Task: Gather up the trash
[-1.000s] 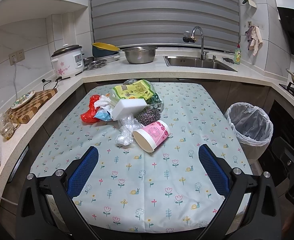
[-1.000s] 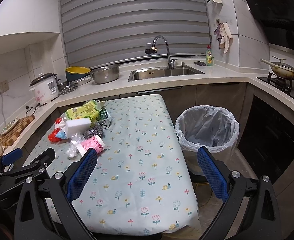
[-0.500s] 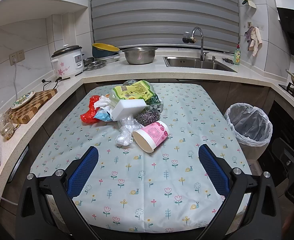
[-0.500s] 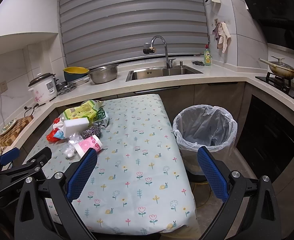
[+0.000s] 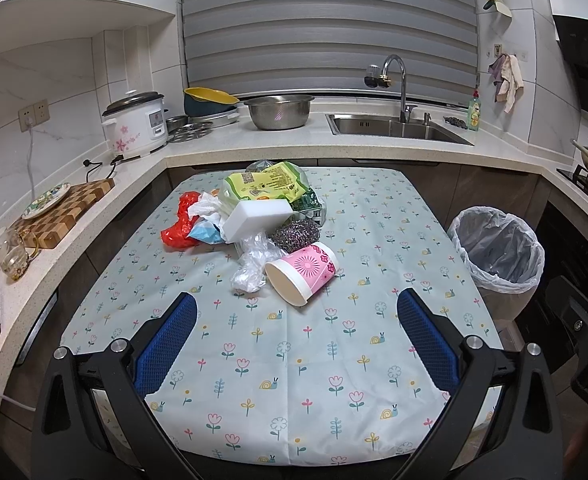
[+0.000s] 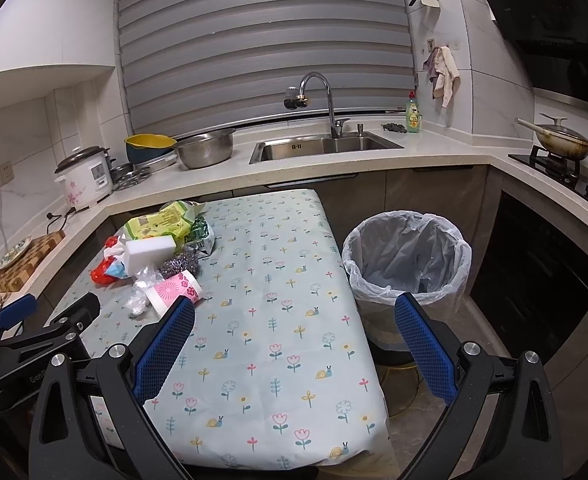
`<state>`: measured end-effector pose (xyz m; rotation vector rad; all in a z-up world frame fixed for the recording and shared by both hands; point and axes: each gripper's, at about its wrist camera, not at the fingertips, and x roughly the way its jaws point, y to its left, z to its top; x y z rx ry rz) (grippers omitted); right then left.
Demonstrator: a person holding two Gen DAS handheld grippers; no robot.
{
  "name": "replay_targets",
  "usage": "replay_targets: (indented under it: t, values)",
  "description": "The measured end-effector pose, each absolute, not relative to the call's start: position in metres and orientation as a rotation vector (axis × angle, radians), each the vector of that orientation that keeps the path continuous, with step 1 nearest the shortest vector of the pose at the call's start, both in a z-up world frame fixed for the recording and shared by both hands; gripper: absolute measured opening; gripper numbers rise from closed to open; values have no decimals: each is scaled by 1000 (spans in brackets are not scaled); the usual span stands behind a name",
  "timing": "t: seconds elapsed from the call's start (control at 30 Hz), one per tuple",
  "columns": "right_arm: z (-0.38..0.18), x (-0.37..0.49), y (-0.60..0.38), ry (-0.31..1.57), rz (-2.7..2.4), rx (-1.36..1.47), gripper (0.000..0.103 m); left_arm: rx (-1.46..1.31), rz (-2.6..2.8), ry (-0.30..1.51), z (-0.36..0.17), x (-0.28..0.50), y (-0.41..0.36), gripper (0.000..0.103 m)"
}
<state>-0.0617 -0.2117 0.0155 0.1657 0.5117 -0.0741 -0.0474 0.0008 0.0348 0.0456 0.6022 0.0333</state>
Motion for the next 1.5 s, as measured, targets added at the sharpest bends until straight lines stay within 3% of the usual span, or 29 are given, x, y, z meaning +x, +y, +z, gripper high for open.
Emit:
replay_targets:
  t: [0.8, 1.5]
  values:
    - [16, -39, -202, 535, -91, 126, 96, 13, 25, 635, 31, -24, 7, 96]
    - [-40, 69, -179, 694, -135, 112, 96, 19, -55, 844, -67, 89, 34, 96]
